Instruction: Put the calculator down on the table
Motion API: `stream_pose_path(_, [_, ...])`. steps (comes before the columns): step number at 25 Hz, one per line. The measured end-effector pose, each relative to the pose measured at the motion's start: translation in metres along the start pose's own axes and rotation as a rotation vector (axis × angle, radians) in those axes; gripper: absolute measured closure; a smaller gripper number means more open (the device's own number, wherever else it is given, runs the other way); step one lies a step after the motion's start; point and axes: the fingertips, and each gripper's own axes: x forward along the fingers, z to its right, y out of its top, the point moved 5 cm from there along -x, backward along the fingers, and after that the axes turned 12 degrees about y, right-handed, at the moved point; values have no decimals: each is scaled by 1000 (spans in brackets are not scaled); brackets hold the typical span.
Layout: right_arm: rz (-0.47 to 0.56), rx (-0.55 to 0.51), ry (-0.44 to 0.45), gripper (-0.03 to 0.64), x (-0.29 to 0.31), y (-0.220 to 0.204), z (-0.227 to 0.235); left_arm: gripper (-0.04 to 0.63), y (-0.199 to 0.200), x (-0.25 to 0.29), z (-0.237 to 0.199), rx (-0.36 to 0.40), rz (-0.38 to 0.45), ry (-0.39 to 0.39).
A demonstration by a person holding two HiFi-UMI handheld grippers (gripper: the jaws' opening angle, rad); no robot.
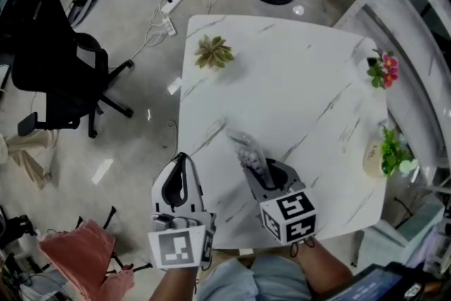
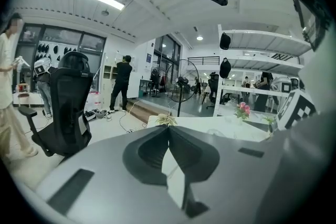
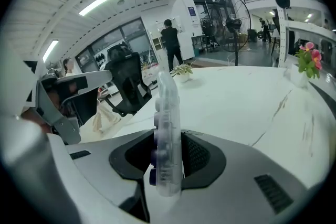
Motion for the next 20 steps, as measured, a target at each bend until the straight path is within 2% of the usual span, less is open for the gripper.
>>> stream_pose_path(9, [-36,28,-14,466,12,1,4,588,8,12,-5,-7,21,-7])
stream_pose_path(20, [-22,41,5,457,13,2,9,588,1,21,-1,-6,-35,-21])
